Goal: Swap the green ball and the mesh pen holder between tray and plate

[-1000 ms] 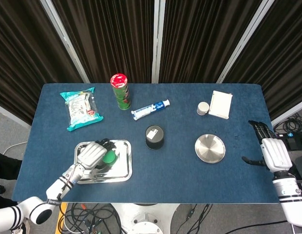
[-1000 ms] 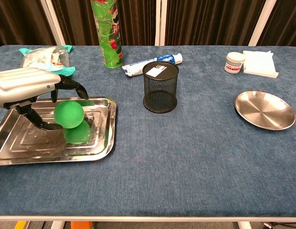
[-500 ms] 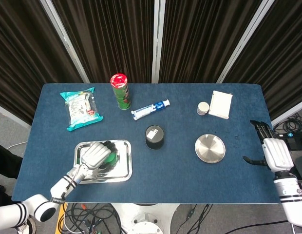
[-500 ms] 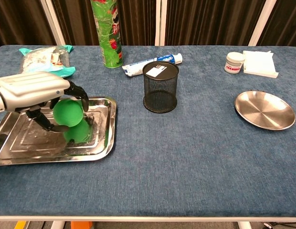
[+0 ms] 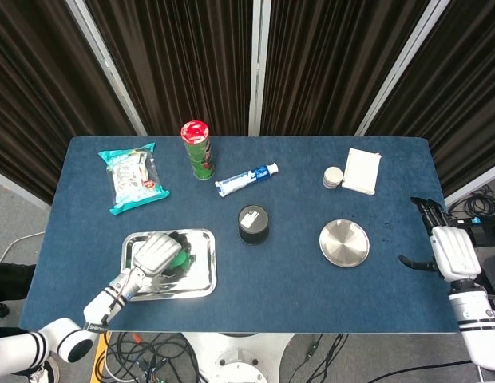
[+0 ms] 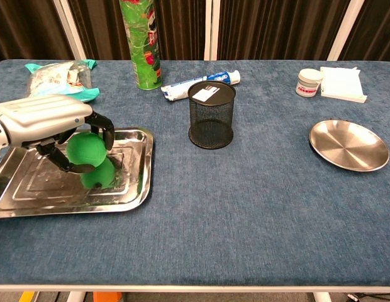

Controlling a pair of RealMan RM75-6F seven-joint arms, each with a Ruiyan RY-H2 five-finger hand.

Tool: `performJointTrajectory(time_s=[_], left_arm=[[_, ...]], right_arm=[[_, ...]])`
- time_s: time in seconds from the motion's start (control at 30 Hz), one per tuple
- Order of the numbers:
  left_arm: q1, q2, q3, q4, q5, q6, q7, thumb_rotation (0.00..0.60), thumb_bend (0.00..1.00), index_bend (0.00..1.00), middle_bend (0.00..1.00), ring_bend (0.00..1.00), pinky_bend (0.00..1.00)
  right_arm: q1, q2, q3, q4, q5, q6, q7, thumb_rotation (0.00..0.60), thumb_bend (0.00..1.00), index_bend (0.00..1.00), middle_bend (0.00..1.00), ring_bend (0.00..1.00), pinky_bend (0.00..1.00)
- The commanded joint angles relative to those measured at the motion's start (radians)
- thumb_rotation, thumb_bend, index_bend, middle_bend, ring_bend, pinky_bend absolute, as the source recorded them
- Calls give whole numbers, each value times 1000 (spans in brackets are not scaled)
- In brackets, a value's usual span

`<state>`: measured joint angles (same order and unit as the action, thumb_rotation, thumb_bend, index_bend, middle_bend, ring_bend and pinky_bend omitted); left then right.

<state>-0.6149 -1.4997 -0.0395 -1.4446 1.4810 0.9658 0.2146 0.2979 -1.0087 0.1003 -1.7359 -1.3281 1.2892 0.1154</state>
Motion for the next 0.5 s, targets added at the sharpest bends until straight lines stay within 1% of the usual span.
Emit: performJointTrajectory(time_s=[0.03, 0.1, 0.17, 0.3, 0.4, 0.5], left_arm=[[1, 13, -1, -29, 7, 16, -8, 600, 308, 430, 413, 409, 672], [0, 31, -8, -61, 14, 32, -11, 600, 307, 429, 415, 414, 676], [-4, 55, -14, -115, 20, 40, -11, 600, 307, 429, 417, 419, 679], [-26, 74, -5, -207, 43, 20, 31, 600, 307, 429, 417, 421, 681], [-56, 46, -5, -235, 56, -11, 80, 600, 307, 429, 417, 421, 681], [-97, 0, -20, -235, 59, -50, 108, 600, 307, 429, 417, 421, 681]], right_arm=[[-2, 1, 4, -1, -2, 0, 0, 600, 31, 0, 71, 0, 155], [-3, 2, 8, -1, -3, 1, 1, 600, 31, 0, 72, 0, 155], [-5, 6, 12, -3, -6, 3, 3, 600, 33, 0, 72, 0, 154], [-8, 11, 19, -6, -7, 4, 7, 600, 34, 0, 74, 0, 155], [-10, 11, 24, -3, -6, 1, 13, 600, 35, 0, 74, 0, 155], [-12, 11, 26, 2, -5, -4, 20, 600, 34, 0, 75, 0, 155]])
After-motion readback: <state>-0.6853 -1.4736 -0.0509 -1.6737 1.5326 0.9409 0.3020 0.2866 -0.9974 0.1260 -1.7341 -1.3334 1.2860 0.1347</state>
